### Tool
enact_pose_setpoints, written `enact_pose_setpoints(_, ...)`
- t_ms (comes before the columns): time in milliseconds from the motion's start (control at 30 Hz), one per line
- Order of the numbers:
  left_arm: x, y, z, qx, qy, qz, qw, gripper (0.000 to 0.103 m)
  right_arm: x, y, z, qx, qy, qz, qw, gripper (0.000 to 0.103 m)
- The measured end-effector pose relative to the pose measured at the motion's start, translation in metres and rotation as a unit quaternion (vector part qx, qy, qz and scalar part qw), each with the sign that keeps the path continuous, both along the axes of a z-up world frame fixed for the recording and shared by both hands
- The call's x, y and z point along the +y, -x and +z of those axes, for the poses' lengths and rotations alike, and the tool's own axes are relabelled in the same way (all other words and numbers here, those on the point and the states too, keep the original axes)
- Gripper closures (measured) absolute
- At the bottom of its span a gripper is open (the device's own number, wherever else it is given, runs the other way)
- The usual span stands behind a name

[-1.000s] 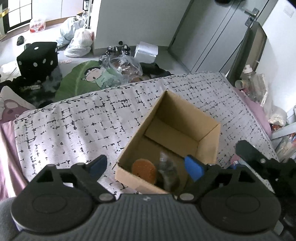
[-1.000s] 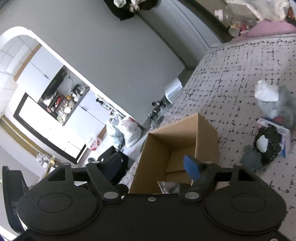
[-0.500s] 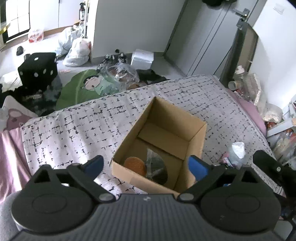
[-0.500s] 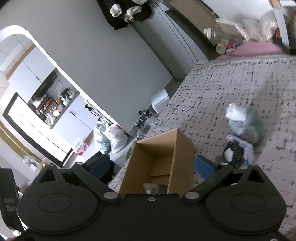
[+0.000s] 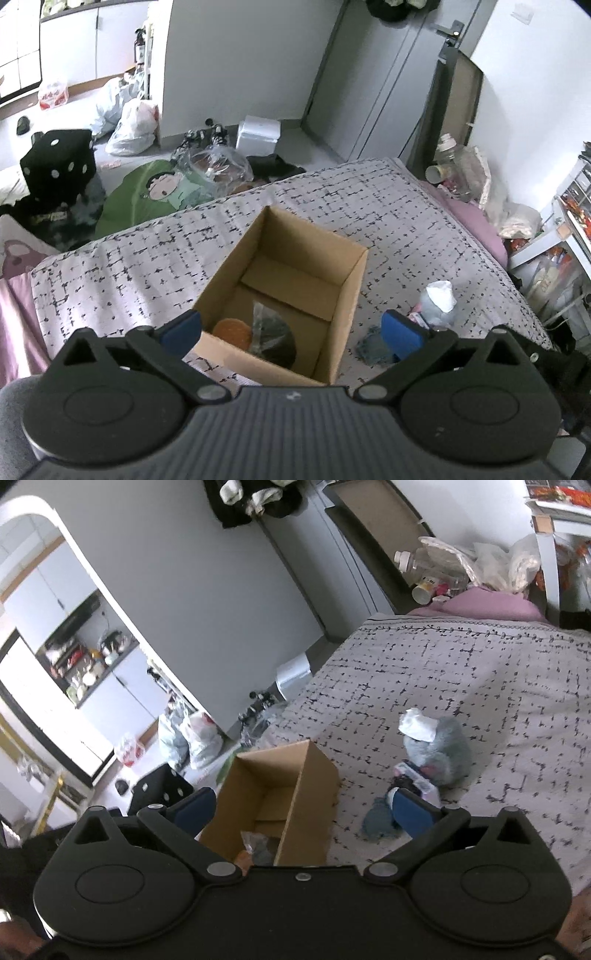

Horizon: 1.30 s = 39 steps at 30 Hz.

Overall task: Organize soft objects
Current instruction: 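Move the left tool toward the black plush while the right tool approaches the blue tissue pack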

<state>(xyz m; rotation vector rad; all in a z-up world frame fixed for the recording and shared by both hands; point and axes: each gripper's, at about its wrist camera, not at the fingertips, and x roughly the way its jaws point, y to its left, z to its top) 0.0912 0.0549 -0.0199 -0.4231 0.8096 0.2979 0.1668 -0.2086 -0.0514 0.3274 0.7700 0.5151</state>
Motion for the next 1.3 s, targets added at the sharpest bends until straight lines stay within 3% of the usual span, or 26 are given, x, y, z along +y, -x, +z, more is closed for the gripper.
enact_pose_setpoints(300,-0.026,-0.009,0.002,0.003,-0.020,-0.021,0.9996,0.000,-0.028,-0.004,0.000,0.013,0.030,-0.027,0.999,0.000)
enact_pose_setpoints(867,-0.074,-0.042,-0.016,0.037,-0.006,-0.069,0.9970,0.000,-0.082,-0.025,-0.014,0.061,-0.036,-0.077,0.995,0.000)
enact_pose_setpoints(1133,-0.086,-0.061,-0.038,0.052,0.014,-0.081,0.9953,0.000,-0.099,-0.039,-0.040,0.106,-0.056,-0.127,0.985,0.001)
enact_pose_setpoints(1300,-0.092,-0.076,-0.050,0.049,0.030,-0.097,0.9936,0.001,-0.104,-0.049,-0.058,0.140,-0.070,-0.150,0.976,0.015)
